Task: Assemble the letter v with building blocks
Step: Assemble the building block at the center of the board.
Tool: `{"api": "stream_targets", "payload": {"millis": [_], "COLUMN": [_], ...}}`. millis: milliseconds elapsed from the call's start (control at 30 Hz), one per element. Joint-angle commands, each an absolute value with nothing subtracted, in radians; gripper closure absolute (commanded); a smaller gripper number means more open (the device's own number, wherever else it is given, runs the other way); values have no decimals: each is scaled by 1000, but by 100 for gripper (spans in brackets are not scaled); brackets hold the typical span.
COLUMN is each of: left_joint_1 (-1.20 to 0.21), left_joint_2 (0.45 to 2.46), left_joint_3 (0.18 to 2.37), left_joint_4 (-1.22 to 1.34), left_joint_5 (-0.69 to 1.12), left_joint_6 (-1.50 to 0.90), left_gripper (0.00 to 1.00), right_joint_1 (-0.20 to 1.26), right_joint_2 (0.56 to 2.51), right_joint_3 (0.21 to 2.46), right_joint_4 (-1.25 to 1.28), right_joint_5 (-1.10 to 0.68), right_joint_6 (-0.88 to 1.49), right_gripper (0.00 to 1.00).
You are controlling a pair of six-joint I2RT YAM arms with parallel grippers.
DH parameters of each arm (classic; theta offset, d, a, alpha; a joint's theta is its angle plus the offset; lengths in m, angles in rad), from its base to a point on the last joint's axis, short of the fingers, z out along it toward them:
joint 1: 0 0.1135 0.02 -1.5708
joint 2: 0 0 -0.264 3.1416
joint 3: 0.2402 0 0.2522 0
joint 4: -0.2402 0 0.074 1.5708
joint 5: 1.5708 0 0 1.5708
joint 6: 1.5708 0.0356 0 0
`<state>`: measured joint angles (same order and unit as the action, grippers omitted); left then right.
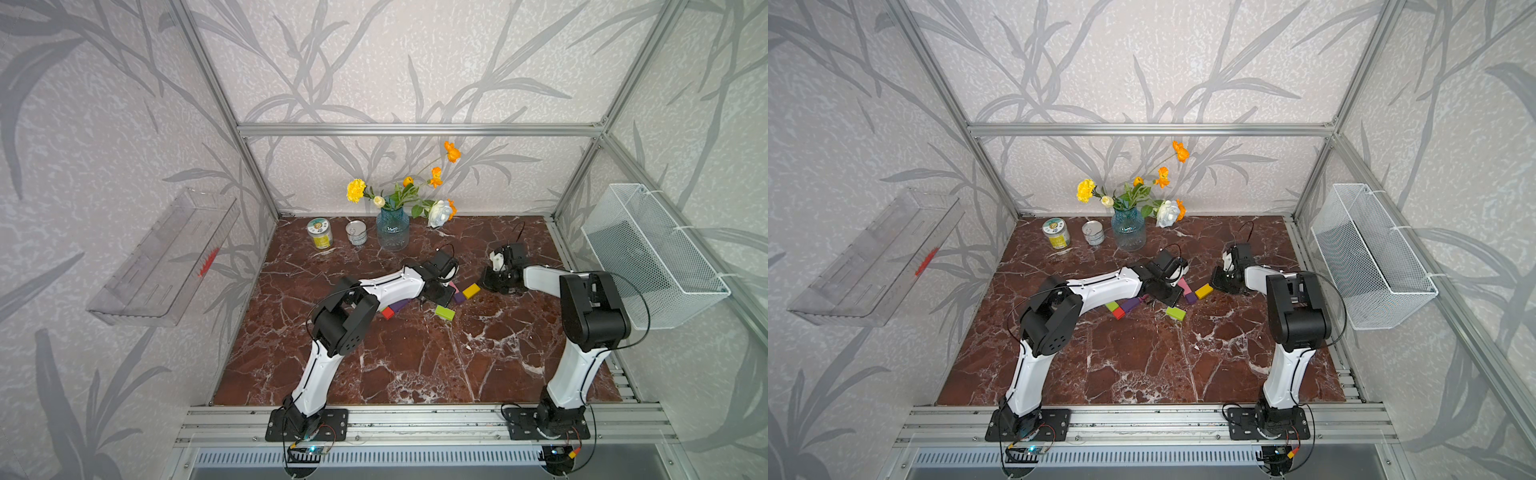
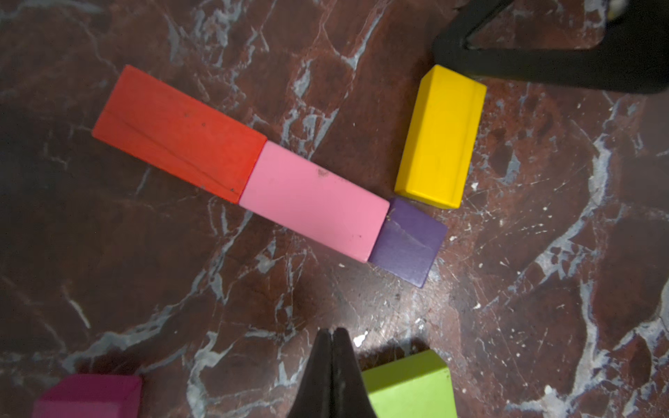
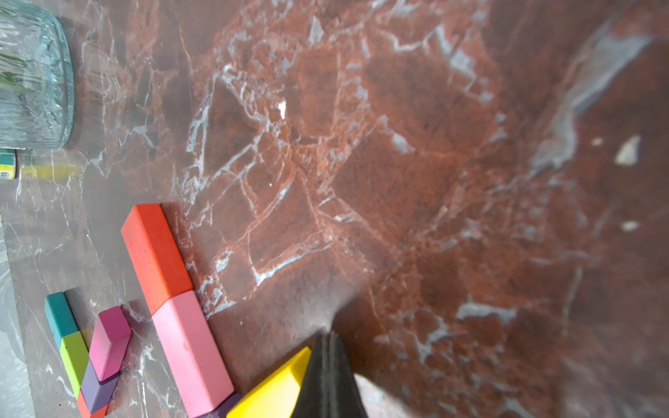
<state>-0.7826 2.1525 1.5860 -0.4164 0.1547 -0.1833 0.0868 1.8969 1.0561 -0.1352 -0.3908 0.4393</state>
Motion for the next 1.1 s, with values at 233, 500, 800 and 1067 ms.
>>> {"api": "stream_targets", "payload": {"millis": [233,500,800,1067], "left_joint_1": [-781,-780,-779,-780], "left_joint_2": [2190,2194,2198,2208], "left_joint_3": [1614,1614,1615,1623], "left_joint_4": [-446,-446,-448,-452], "left_joint_5": [176,206,233,251], "left_joint_6": [-187,-187,-182,-181], "left_gripper": [100,100,100,100], "right_joint_1": [83,83,83,83], "right_joint_2": [1855,1845,1851,1857], "right_joint_3": [1025,1007,997,992], "right_joint_4": [-161,-147,-132,-116], "right_joint_5": [-374,-385,-397,-409], "right_joint_6": [442,450,457,465], "right_gripper": [100,100,100,100]}}
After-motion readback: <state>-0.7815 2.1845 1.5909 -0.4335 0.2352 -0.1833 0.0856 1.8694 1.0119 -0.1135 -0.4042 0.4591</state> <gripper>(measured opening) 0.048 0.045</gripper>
